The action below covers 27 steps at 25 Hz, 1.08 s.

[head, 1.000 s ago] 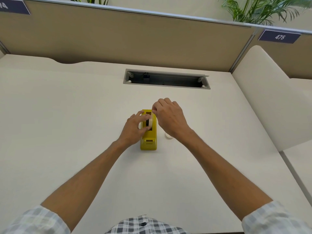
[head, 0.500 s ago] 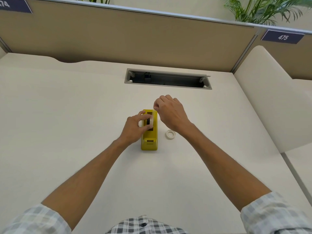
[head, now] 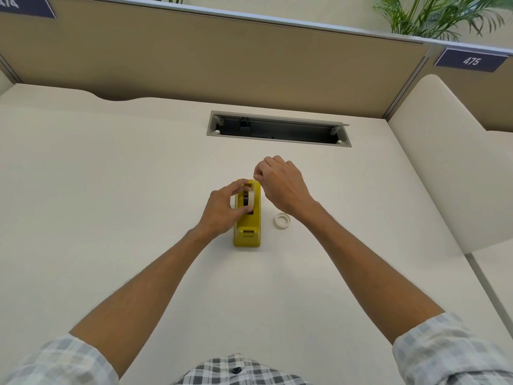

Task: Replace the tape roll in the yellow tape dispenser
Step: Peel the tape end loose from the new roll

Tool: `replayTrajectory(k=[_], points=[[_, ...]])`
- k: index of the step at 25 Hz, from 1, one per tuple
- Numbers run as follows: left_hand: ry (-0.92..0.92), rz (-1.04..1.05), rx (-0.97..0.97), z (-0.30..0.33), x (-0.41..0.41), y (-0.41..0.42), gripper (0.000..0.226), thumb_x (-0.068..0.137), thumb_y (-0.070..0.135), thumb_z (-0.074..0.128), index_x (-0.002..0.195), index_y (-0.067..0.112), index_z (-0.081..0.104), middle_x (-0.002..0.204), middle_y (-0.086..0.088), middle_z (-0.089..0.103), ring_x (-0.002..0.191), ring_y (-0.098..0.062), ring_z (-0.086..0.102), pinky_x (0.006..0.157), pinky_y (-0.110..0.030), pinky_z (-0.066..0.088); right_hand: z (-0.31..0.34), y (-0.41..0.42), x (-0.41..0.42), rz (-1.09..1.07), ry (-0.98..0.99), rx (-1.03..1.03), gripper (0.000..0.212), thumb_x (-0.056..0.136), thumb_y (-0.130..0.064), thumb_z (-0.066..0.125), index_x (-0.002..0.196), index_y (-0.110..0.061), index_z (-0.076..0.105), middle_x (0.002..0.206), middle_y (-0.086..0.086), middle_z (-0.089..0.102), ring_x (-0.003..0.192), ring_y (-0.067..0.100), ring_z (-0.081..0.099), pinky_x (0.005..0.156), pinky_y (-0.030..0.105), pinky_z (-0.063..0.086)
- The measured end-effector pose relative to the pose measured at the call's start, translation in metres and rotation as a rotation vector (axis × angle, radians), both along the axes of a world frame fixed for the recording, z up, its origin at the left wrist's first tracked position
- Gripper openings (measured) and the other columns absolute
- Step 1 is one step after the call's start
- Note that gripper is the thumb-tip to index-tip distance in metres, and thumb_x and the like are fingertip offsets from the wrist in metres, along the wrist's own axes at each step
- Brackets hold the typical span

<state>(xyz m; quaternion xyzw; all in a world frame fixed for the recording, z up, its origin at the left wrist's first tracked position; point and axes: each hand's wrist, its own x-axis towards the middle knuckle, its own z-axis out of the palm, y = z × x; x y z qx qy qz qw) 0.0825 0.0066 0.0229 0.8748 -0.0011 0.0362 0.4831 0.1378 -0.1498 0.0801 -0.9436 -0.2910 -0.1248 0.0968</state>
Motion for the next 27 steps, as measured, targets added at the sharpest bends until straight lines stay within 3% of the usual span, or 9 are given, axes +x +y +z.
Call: replayTrajectory(k=[6, 14, 17, 22, 27], points=[[0.003, 0.012, 0.000, 0.000, 0.002, -0.001, 0.070, 0.076, 0.021, 0.079, 0.137, 0.025, 0.046, 0.122, 0.006, 0.066, 0.122, -0.011, 0.053, 0.102, -0.027, 0.036, -0.005, 0.005, 0.008, -0.017, 0.030, -0.008, 0.013, 0.096, -0.016, 0.052, 0.103, -0.012, 0.063, 0.105, 0.006, 0.066, 0.094, 0.019, 0.055, 0.079, 0.030, 0.044], [0.004, -0.024, 0.038, 0.005, 0.002, -0.005, 0.075, 0.079, 0.022, 0.076, 0.142, 0.026, 0.037, 0.125, 0.004, 0.063, 0.122, -0.016, 0.050, 0.092, -0.026, 0.038, -0.012, 0.009, 0.013, -0.040, 0.047, 0.007, 0.015, 0.097, -0.021, 0.052, 0.104, -0.013, 0.063, 0.106, 0.005, 0.066, 0.094, 0.018, 0.056, 0.079, 0.029, 0.045], [0.019, -0.001, -0.049, 0.005, 0.001, -0.006, 0.067, 0.082, 0.029, 0.074, 0.140, 0.026, 0.042, 0.123, 0.005, 0.064, 0.121, -0.013, 0.050, 0.095, -0.032, 0.044, -0.012, 0.009, 0.013, -0.038, 0.038, 0.011, 0.015, 0.097, -0.021, 0.053, 0.103, -0.013, 0.064, 0.104, 0.004, 0.067, 0.093, 0.017, 0.056, 0.077, 0.027, 0.042], [-0.004, 0.030, -0.115, 0.002, 0.003, -0.005, 0.051, 0.082, 0.023, 0.073, 0.129, 0.024, 0.054, 0.117, 0.007, 0.066, 0.121, -0.013, 0.052, 0.104, -0.035, 0.040, -0.010, 0.007, 0.014, -0.031, 0.028, 0.001, 0.014, 0.097, -0.020, 0.052, 0.103, -0.014, 0.064, 0.105, 0.004, 0.067, 0.094, 0.018, 0.057, 0.078, 0.029, 0.045], [-0.022, 0.071, 0.130, -0.002, 0.012, -0.006, 0.039, 0.080, 0.037, 0.074, 0.116, 0.024, 0.065, 0.141, 0.003, 0.048, 0.144, -0.016, 0.019, 0.117, -0.050, 0.008, -0.008, 0.008, 0.011, -0.011, 0.002, 0.012, 0.015, 0.097, -0.022, 0.054, 0.102, -0.013, 0.064, 0.104, 0.005, 0.067, 0.093, 0.018, 0.057, 0.079, 0.030, 0.046]])
